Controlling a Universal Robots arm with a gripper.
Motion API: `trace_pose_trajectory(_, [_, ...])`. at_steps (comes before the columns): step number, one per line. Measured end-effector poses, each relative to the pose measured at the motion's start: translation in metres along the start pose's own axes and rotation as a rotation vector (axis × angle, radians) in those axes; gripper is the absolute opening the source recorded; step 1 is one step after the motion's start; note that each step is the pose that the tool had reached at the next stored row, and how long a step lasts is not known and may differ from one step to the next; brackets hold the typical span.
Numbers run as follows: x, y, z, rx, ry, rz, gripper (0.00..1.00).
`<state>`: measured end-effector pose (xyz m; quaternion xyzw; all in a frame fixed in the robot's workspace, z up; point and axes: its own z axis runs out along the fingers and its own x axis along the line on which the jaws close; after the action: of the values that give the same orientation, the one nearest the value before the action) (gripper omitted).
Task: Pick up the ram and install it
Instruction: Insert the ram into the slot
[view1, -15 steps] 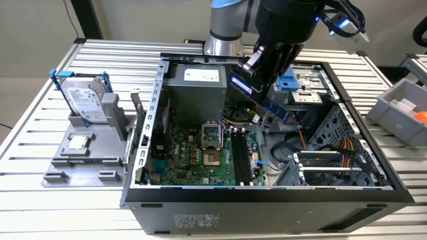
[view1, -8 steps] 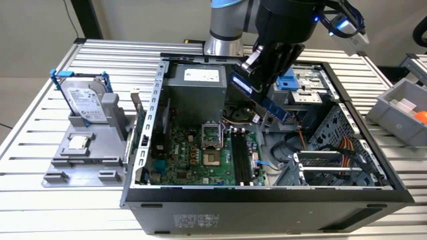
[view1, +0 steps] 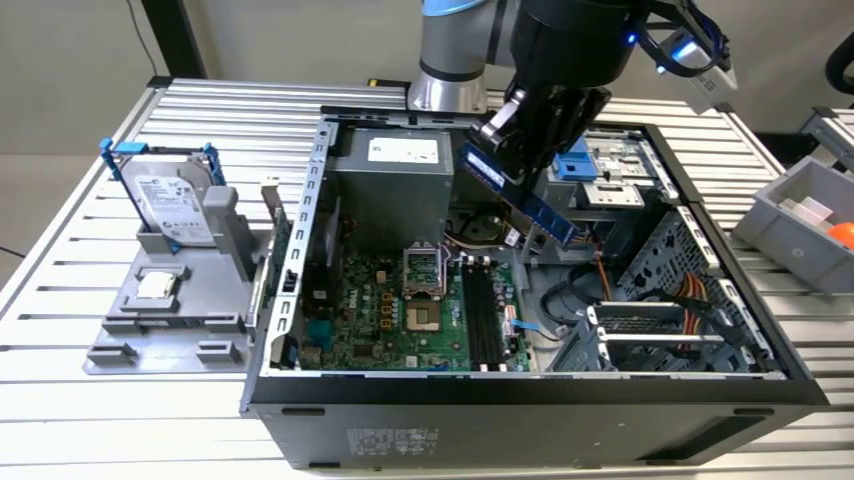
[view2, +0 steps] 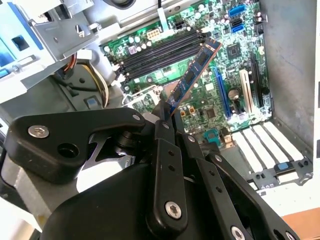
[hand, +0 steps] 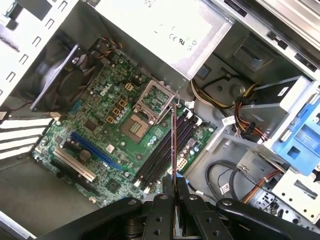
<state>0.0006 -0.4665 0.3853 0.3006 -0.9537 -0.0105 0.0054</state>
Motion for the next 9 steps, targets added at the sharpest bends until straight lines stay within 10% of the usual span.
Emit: trace_pose_trajectory(9, [0.0000,0.0000,0.0000,-0.0002,-0.0011,0.045,0.00])
